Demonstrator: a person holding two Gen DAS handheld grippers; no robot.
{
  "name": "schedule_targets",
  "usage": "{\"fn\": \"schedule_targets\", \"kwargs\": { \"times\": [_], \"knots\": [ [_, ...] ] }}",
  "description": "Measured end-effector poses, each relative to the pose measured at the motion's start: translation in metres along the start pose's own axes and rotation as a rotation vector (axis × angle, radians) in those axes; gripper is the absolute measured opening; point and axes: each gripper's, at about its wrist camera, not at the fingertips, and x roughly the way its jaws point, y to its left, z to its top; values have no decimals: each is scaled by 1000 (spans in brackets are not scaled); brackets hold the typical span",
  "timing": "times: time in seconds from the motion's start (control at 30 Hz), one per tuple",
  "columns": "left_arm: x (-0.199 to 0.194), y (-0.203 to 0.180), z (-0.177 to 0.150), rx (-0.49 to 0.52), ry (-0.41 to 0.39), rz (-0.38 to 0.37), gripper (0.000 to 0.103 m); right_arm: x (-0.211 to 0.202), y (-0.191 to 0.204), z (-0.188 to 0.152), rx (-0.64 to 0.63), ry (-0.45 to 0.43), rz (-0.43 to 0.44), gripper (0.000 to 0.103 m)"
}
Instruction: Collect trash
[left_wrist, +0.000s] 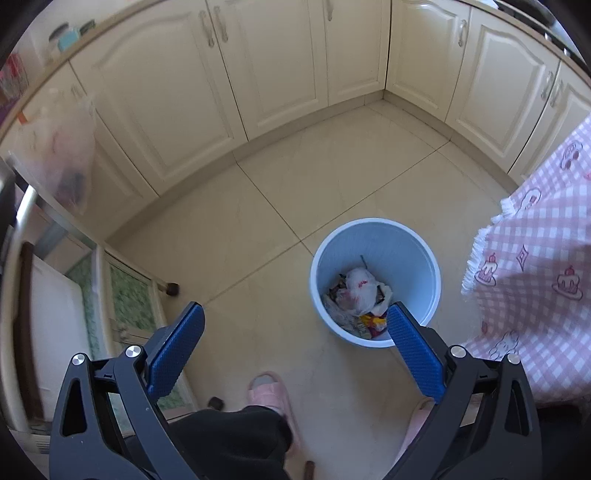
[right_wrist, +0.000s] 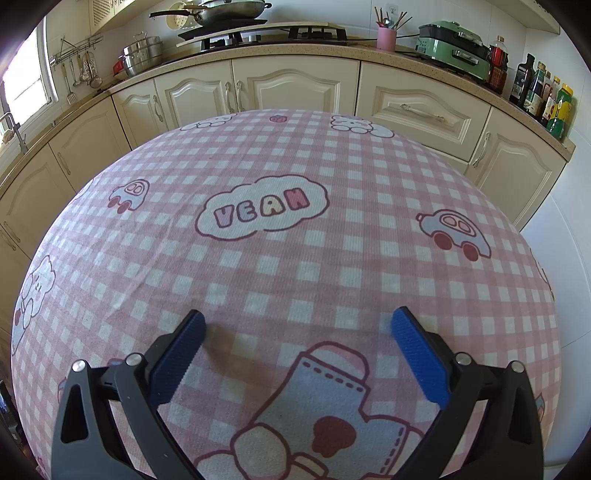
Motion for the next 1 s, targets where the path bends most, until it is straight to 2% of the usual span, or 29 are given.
{"fn": "schedule_targets", "kwargs": {
  "times": [0.27, 0.47, 0.63, 1.0],
  "knots": [
    [1, -12, -1, 25, -37, -151, 95, 0, 0, 0, 0, 0, 0, 98],
    [-11, -19, -3, 37, -72, -192, 95, 0, 0, 0, 0, 0, 0, 99],
    [-34, -21, -1, 22, -135, -226, 95, 0, 0, 1, 0, 0, 0, 99],
    [-79, -45, -9, 62, -233, -282, 95, 0, 0, 0, 0, 0, 0, 99]
  ]
}}
